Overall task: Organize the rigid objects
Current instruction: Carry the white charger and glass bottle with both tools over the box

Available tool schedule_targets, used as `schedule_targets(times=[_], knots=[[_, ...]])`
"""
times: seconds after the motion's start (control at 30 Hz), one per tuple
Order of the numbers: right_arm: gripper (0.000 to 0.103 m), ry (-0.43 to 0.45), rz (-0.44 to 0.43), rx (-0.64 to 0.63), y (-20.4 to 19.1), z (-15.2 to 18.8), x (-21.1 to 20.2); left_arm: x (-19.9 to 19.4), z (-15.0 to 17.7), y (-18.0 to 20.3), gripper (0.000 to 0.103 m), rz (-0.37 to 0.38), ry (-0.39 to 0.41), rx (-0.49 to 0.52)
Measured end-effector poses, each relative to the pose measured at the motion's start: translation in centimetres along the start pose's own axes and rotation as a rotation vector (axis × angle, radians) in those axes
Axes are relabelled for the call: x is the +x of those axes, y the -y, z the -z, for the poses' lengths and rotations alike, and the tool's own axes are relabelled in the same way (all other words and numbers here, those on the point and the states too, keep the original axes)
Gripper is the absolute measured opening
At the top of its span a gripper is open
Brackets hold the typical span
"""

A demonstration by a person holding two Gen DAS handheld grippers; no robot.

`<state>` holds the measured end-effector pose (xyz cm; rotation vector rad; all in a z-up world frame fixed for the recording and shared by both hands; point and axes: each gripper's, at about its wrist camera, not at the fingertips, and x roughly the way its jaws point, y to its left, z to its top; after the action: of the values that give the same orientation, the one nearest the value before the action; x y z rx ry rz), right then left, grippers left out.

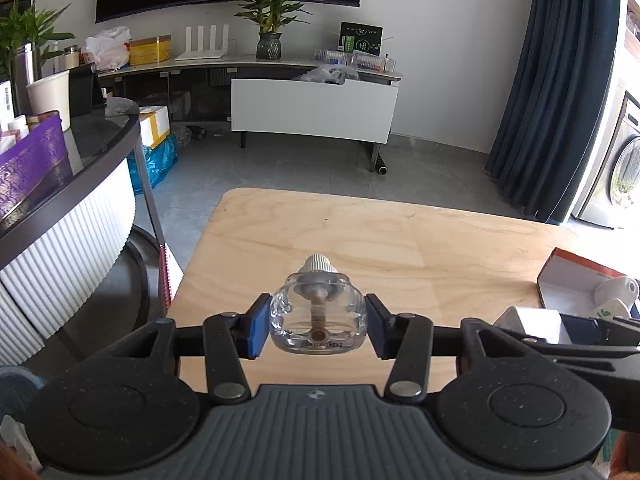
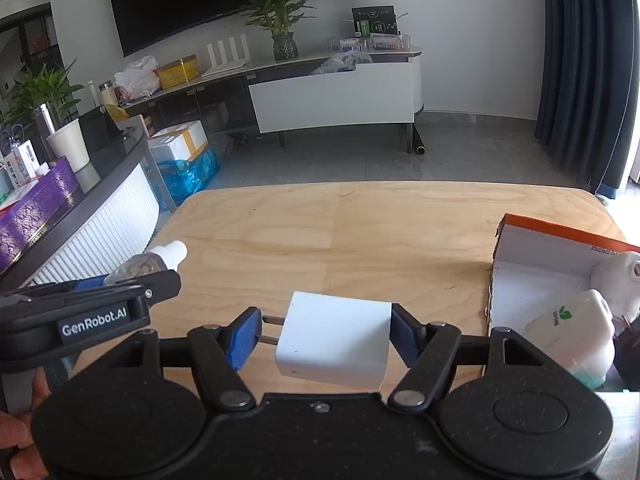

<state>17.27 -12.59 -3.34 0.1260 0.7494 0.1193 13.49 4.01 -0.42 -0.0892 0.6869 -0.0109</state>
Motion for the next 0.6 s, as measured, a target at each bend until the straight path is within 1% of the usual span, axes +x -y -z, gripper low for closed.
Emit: schedule_targets(times=[0.23,0.4,0.6], knots=[[0.082,0.015,-0.014,0.003,-0.2,0.6,-5.2,-4.1,1.3,0.7,0.049,-0.01,-0.006,-0.027],[0.082,0.021,-0.013,-0.004,-0.2,1.9,-8.4,-6.4,2.1,1.2,0.049,0.009,0.01,-0.04],[0.082,0.032,-0.007,-0.003,0.1,3.7,-11.3,-8.5,3.0,2.2,0.049,0.021,0.033,-0.026]])
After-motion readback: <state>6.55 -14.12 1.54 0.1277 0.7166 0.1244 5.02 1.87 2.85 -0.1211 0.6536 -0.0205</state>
